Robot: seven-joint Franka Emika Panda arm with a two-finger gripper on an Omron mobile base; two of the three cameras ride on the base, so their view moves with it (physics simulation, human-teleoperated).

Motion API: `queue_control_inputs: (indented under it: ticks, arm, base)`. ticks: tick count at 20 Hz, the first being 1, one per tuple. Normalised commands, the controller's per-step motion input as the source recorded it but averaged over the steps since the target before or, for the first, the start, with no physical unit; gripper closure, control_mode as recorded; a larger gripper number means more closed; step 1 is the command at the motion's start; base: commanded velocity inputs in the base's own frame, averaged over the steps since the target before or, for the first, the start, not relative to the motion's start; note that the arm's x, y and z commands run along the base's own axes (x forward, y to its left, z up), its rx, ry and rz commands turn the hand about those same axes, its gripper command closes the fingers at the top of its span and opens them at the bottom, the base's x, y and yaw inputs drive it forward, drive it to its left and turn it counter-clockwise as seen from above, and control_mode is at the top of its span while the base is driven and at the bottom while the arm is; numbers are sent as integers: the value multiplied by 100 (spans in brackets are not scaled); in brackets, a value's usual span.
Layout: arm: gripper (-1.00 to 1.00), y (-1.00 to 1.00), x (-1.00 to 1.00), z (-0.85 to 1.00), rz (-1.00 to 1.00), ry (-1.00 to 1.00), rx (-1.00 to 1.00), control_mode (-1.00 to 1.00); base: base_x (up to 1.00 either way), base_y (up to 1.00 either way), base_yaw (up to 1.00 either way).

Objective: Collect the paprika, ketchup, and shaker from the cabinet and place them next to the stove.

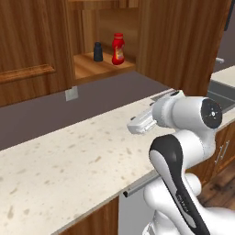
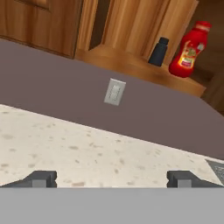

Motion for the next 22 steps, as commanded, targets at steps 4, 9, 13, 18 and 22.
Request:
queue_control_inputs:
  ticks: [4,9,13,18,22]
  arm:
    - [-100,-1,4,34,1,-29,4,-100]
    - [-100,-6,6,23,0,-12,2,-100]
    - [-100,-2,0,0,0,-1,0,-100]
    - [-100,1,2,30,-3,-1,7,-100]
    - [-100,14,18,62,-10,0,12,-100]
  base:
    - [0,0,0]
    - [0,0,0]
    - [0,0,0]
    - [0,0,0]
    - [0,0,0]
